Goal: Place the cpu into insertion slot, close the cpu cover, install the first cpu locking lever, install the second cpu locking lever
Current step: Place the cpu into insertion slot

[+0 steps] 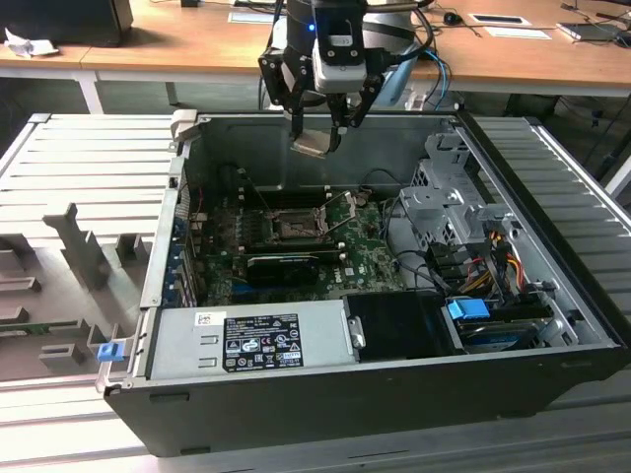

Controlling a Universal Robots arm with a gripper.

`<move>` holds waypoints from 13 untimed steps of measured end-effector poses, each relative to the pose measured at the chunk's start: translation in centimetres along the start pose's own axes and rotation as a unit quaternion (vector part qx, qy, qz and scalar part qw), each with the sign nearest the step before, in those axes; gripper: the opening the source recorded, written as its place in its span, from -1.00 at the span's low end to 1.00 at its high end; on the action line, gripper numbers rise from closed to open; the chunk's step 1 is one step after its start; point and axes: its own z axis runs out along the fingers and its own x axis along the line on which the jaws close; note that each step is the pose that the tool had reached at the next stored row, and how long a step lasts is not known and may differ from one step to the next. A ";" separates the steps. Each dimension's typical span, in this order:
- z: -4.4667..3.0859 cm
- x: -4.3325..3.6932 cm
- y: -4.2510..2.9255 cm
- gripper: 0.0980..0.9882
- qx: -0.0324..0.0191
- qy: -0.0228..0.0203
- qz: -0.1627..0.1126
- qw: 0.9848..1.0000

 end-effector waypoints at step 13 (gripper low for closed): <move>0.24 -0.01 -0.02 -0.02 -0.002 -0.010 0.112 0.994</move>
